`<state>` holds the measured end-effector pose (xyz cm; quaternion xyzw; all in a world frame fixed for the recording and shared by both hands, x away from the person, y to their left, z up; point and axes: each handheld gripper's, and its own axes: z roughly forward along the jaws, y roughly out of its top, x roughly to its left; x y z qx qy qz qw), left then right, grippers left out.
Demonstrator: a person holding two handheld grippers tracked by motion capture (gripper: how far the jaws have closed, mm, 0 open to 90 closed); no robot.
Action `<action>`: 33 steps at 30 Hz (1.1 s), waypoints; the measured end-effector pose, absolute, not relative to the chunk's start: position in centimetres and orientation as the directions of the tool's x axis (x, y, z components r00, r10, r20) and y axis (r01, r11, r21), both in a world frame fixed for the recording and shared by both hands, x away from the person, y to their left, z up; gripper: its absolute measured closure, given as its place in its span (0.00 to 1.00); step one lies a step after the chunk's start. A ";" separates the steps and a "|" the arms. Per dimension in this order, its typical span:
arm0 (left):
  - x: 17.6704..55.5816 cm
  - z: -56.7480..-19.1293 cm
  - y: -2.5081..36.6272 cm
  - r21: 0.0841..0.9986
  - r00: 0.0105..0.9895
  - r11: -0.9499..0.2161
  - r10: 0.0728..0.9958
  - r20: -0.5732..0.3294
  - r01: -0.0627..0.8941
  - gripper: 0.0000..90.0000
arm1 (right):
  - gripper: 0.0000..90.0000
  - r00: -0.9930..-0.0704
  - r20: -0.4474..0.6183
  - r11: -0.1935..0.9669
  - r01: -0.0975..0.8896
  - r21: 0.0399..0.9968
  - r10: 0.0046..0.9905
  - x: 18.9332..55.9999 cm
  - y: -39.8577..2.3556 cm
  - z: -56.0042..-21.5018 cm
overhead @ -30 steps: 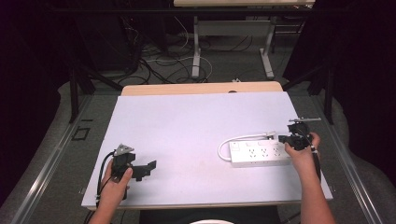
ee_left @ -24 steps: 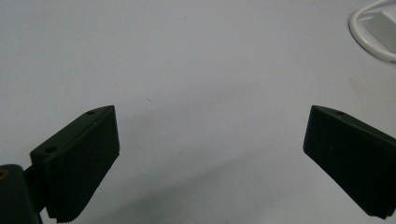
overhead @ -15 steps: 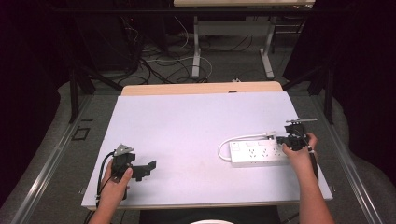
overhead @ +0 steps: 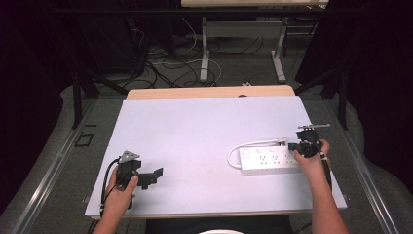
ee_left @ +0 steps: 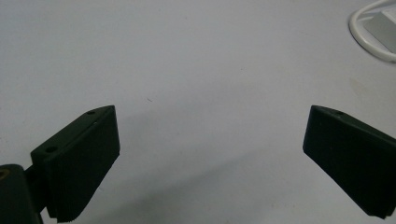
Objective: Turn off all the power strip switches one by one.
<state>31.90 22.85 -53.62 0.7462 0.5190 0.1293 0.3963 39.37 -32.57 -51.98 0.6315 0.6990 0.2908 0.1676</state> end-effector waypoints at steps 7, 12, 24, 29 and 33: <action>31.9 -53.6 22.8 0.725 0.428 -0.147 0.877 -0.218 0.672 0.04 | 1.00 -0.155 0.108 0.055 0.783 0.620 0.982 39.5 -32.5 -52.2; 31.9 -53.6 22.9 0.725 0.428 -0.148 0.877 -0.218 0.672 0.04 | 1.00 -0.153 0.111 0.051 0.782 0.621 0.982 39.5 -32.5 -52.2; 31.9 -53.6 23.0 0.726 0.425 -0.144 0.878 -0.220 0.672 0.04 | 1.00 -0.138 0.130 0.029 0.787 0.616 0.982 39.4 -32.5 -52.2; 31.9 -53.6 23.0 0.726 0.425 -0.144 0.878 -0.220 0.673 0.04 | 1.00 -0.145 0.125 0.036 0.780 0.624 0.982 39.5 -32.5 -52.2; 31.9 -53.6 23.0 0.725 0.424 -0.144 0.879 -0.220 0.674 0.04 | 1.00 -0.150 0.122 0.041 0.778 0.628 0.981 39.5 -32.5 -52.2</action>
